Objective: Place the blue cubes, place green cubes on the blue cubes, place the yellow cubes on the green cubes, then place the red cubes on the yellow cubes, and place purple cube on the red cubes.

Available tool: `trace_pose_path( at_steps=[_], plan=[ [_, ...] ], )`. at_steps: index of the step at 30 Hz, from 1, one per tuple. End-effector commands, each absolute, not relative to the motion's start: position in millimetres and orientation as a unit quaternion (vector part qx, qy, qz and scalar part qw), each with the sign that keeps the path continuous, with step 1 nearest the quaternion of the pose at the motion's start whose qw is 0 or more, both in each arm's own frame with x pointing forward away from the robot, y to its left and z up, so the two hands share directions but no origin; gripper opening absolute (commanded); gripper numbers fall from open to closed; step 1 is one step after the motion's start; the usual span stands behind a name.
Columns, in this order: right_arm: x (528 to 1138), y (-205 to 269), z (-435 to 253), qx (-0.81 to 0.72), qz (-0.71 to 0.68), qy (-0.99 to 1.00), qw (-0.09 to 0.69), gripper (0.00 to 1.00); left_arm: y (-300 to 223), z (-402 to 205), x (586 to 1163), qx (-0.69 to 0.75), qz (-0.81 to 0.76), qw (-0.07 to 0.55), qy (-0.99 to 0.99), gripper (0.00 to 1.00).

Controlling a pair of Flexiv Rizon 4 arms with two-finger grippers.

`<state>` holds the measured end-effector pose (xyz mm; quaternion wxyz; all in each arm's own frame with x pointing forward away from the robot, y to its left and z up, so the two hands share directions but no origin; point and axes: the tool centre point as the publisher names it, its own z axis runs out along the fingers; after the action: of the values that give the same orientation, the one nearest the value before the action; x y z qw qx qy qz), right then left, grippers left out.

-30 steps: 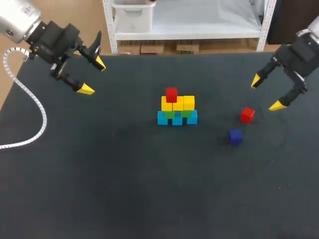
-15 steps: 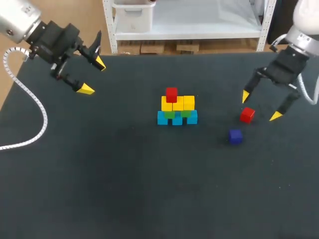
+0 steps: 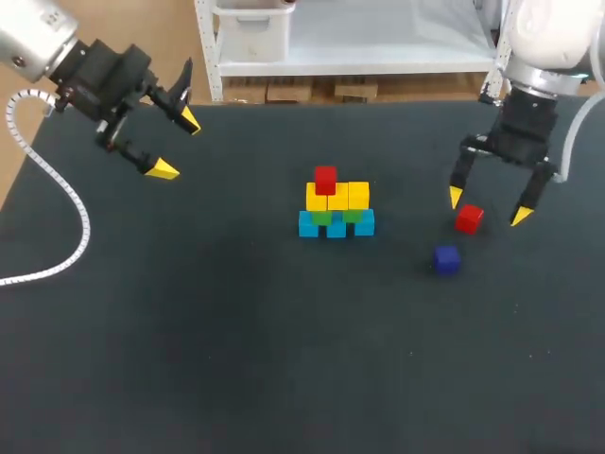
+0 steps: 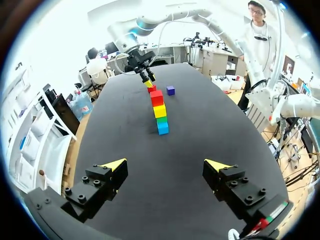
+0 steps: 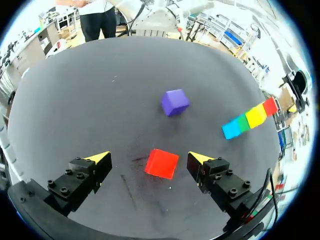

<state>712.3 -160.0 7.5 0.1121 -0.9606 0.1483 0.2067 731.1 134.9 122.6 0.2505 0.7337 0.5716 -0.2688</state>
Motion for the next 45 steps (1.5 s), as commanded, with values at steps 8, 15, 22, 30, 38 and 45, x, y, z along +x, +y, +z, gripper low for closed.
trace_pose_path(
  at_steps=[8,15,22,30,38,45],
  plan=[
    [719.0,-160.3,2.8,-0.936,0.213,0.250,0.126,1.00,135.3,122.0,732.2,0.734,-0.269,0.251,0.571,1.00],
    [719.8,-155.7,2.2,-0.930,0.214,0.270,0.126,1.00,135.3,122.0,732.2,0.734,-0.269,0.251,0.571,1.00],
    [720.4,-152.3,-3.4,-0.929,0.211,0.281,0.117,0.45,135.3,122.0,732.2,0.734,-0.269,0.251,0.571,1.00],
    [723.3,-150.3,-9.0,-0.924,0.207,0.300,0.114,0.38,135.3,122.0,732.2,0.734,-0.269,0.251,0.571,1.00],
    [721.6,-151.8,-2.0,-0.905,0.201,0.355,0.122,0.00,135.3,122.0,732.2,0.734,-0.269,0.251,0.571,1.00],
    [721.4,-145.1,29.7,-0.805,0.193,0.548,0.124,0.00,135.3,122.0,732.2,0.734,-0.269,0.251,0.571,1.00]
  ],
)
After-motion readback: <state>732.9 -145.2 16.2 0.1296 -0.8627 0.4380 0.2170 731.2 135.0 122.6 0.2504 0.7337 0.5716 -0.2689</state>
